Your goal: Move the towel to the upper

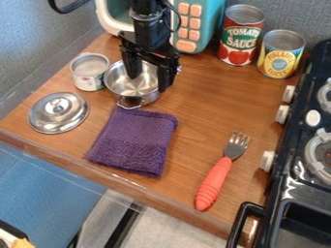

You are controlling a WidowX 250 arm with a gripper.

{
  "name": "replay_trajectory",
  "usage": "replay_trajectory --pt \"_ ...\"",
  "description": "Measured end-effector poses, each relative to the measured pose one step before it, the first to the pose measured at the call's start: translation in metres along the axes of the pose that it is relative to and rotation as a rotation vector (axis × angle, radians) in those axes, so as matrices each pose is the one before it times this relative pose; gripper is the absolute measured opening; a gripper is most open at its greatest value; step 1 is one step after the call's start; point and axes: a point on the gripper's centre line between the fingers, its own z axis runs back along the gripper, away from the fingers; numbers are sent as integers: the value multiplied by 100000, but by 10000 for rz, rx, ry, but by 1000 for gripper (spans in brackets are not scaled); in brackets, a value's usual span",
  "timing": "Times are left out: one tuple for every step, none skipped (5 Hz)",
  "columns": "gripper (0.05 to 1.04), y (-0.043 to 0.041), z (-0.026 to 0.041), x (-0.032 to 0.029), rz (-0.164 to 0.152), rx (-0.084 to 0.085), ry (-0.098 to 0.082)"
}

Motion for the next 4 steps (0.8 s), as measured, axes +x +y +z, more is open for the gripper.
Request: replay_trajectory --pt "1001 -137 -1084 -410 10 -89 310" --pt "1001 -280 -1162 -1331 -80 -41 402" --pt "1001 116 -901 -1000 24 33 139" --pt "1000 -74 746 -942 -112 -98 -234"
